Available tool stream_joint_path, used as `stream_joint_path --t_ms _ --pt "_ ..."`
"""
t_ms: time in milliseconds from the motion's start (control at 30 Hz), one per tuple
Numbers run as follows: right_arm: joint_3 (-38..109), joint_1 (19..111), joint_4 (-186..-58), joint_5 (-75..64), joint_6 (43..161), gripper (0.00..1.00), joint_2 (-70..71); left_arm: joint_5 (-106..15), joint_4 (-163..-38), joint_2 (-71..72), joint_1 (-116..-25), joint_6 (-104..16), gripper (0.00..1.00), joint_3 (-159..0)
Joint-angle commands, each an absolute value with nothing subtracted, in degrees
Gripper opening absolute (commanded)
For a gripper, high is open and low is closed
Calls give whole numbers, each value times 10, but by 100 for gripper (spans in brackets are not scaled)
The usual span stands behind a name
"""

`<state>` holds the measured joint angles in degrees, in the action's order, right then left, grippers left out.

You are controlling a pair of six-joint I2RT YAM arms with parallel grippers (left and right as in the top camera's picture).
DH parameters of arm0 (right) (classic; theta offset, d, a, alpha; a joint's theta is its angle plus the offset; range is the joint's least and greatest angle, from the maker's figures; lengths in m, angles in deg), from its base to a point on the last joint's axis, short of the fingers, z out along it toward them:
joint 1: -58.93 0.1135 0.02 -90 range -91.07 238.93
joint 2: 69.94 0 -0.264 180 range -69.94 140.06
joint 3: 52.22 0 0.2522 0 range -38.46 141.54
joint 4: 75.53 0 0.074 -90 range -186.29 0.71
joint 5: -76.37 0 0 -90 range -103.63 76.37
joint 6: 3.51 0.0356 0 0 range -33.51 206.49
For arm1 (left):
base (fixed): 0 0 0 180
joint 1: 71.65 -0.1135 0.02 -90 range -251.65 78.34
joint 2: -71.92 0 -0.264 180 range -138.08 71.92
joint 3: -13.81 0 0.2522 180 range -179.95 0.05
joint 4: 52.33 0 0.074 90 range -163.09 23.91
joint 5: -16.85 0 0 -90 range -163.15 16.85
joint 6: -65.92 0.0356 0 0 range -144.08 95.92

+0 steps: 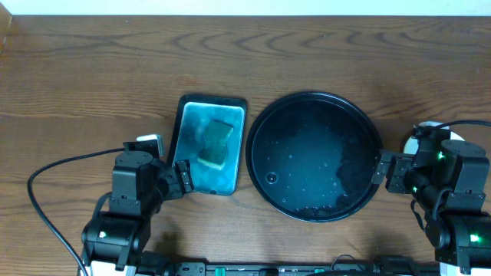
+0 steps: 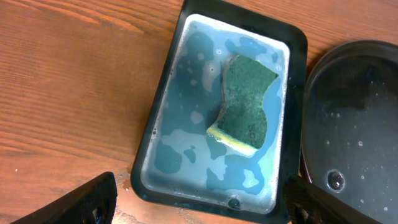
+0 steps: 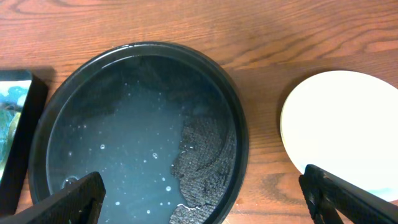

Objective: Clean dirty plates on tray and stack at the side

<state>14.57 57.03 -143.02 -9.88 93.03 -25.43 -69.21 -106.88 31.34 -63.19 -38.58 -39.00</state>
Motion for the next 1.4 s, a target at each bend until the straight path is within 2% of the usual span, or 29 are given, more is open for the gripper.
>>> stream_joint_path --t_ms 0,633,867,967,1133,1367 --pt "142 575 -1431 -106 937 99 -254 -693 -1067 311 -631 -375 86 -384" --pt "137 577 -1430 -106 937 99 -260 -693 -1067 311 -631 -375 86 -384" --pt "20 579 -1418 -128 924 99 -349 -693 -1067 311 -631 -375 86 -384" --pt "-54 580 -1372 -120 924 99 -413 -693 -1067 311 -631 -375 86 -384" --pt "-189 607 -1207 -116 924 99 -542 -693 -1067 311 -631 -375 86 -384" --pt "-294 623 -1059 -117 927 99 -651 -693 -1067 311 -631 -375 86 -384"
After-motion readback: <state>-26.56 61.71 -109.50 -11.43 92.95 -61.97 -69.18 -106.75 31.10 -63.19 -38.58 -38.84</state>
